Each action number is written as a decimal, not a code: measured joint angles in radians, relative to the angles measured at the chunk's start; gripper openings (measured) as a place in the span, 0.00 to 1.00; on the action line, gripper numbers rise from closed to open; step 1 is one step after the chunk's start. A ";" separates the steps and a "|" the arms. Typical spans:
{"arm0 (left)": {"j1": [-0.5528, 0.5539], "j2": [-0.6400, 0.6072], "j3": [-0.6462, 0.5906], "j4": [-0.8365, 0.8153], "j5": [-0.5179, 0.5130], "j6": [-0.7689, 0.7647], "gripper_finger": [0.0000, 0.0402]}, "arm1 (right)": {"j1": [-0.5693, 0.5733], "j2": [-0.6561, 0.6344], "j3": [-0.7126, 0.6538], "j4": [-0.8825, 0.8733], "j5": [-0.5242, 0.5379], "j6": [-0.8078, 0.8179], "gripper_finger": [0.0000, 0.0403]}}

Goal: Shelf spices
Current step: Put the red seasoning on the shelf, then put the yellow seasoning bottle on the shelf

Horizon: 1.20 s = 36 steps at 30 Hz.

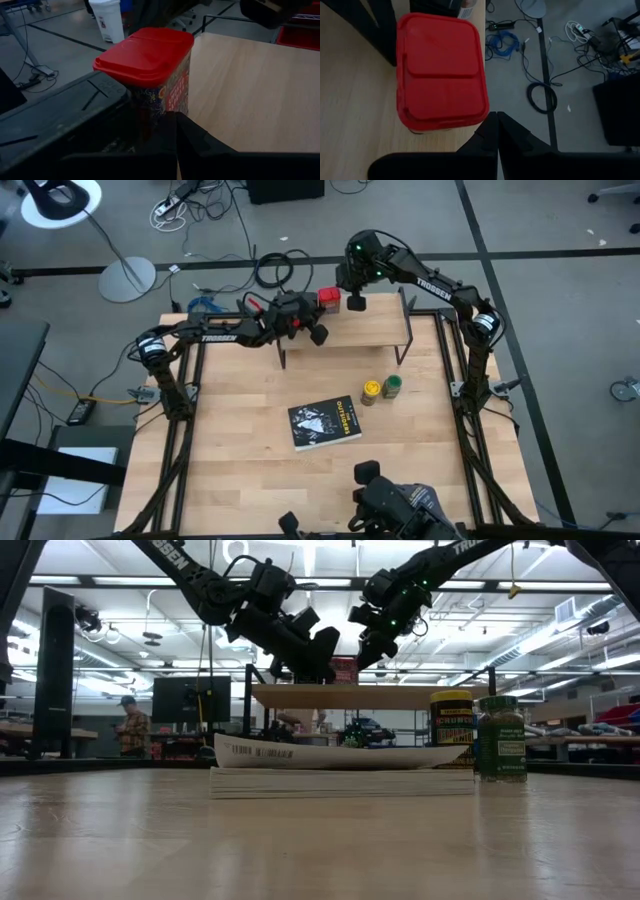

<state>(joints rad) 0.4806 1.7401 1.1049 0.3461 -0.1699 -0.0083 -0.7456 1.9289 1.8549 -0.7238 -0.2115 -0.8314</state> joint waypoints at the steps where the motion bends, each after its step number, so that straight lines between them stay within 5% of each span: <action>1: 0.001 0.000 0.000 0.001 0.000 0.000 0.00 | 0.001 0.000 0.000 -0.003 0.000 0.000 0.00; 16: 0.011 0.000 0.000 0.000 0.003 0.002 0.00 | 0.019 0.000 0.000 -0.022 0.016 0.003 0.00; 36: 0.002 -0.043 -0.001 0.068 0.011 0.027 0.00 | 0.026 -0.063 0.000 -0.004 0.228 0.030 0.00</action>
<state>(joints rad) 0.4824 1.6971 1.1038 0.4141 -0.1593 0.0191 -0.7193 1.8660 1.8549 -0.7280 0.0167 -0.8015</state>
